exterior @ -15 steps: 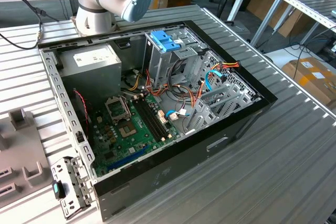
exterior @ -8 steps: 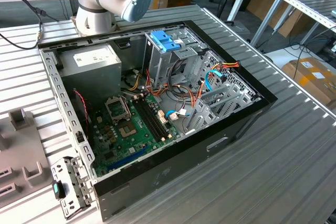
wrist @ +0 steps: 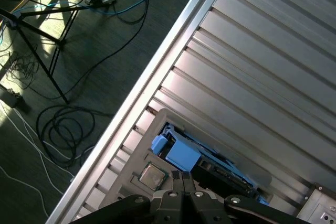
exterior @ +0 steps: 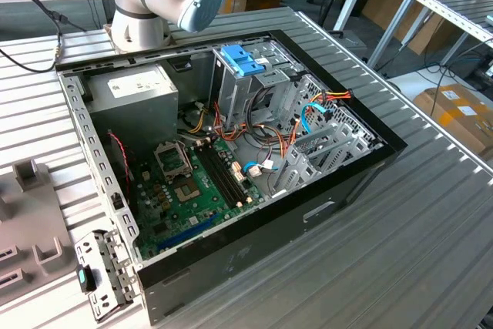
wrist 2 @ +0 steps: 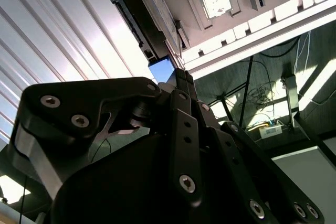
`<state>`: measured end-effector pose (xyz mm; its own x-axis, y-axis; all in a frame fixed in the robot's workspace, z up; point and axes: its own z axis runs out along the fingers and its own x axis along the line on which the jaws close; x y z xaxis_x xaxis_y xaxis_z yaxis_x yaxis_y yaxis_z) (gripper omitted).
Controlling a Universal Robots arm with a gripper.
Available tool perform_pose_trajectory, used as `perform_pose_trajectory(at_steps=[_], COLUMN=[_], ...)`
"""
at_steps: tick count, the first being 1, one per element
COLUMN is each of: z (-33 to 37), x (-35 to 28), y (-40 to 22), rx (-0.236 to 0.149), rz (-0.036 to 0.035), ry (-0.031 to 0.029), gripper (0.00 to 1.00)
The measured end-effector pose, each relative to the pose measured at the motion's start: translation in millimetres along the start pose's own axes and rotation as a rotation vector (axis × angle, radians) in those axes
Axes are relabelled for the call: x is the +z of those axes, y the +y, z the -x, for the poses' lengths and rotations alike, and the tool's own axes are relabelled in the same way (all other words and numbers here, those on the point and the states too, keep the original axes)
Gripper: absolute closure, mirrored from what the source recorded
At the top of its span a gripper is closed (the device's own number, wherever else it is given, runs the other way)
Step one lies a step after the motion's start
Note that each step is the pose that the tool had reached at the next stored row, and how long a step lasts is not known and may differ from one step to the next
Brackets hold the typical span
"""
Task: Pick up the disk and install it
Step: 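Pick up the disk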
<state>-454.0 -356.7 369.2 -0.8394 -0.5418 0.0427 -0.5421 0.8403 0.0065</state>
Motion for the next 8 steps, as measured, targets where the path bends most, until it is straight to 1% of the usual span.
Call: perform_pose_trajectory(at_steps=[5,7,8], z=[0.7,1.6,2.0], x=[0.0,0.2,0.6], y=[-0.4,-1.0,-1.2], rx=[-0.002,-0.015,-0.029], rz=[-0.0001,-0.0007,-0.0016], ry=[-0.0001,0.0001,-0.0005], gripper=[0.89,0.89,0.89])
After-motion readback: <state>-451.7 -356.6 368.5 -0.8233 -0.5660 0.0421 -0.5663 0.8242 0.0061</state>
